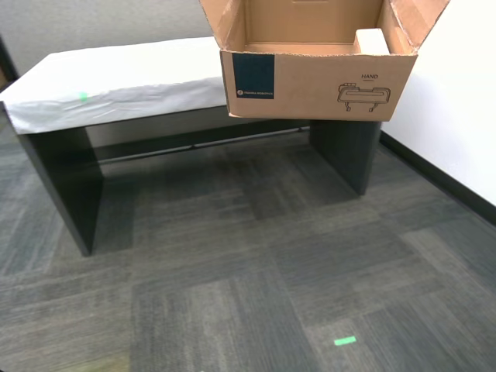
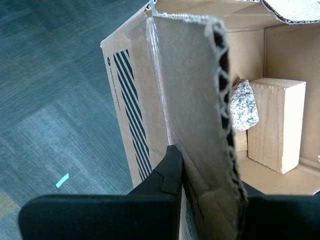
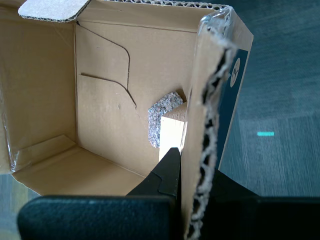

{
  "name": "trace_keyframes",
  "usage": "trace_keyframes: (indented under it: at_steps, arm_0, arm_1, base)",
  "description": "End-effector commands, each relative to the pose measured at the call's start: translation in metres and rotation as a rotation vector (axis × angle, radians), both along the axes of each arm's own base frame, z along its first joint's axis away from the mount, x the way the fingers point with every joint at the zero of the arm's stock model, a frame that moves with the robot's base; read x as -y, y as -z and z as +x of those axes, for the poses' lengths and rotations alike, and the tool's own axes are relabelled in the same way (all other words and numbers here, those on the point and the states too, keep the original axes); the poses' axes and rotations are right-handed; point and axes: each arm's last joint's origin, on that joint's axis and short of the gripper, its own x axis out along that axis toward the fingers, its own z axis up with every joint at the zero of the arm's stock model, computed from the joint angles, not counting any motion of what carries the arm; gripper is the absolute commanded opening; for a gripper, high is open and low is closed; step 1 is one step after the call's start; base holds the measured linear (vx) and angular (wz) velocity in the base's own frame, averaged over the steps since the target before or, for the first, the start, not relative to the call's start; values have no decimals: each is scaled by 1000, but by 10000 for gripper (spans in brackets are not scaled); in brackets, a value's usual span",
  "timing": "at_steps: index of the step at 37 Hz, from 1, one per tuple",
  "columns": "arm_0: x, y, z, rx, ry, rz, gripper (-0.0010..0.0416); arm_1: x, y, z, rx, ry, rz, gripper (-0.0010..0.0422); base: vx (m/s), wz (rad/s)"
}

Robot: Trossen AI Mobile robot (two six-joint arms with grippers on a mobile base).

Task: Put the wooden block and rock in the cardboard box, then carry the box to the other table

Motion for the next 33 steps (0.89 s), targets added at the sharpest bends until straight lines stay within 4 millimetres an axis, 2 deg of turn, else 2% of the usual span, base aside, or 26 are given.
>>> trace_keyframes:
  at_steps: [1,17,33]
  arm_0:
    - [-2,-2,0,2,-20,37,-1]
    - [-2,-1,0,-19,9,51,-1]
    - [-2,-2,1,-11,13,55,-1]
  arm_1:
    - [2,-1,-1,-1,29,-23,-1]
    - [2,-1,-1,32,71,-7,-1]
    - [2,-1,-1,70,121,12,-1]
  base:
    - [106,210]
    - [104,161]
    - [95,60]
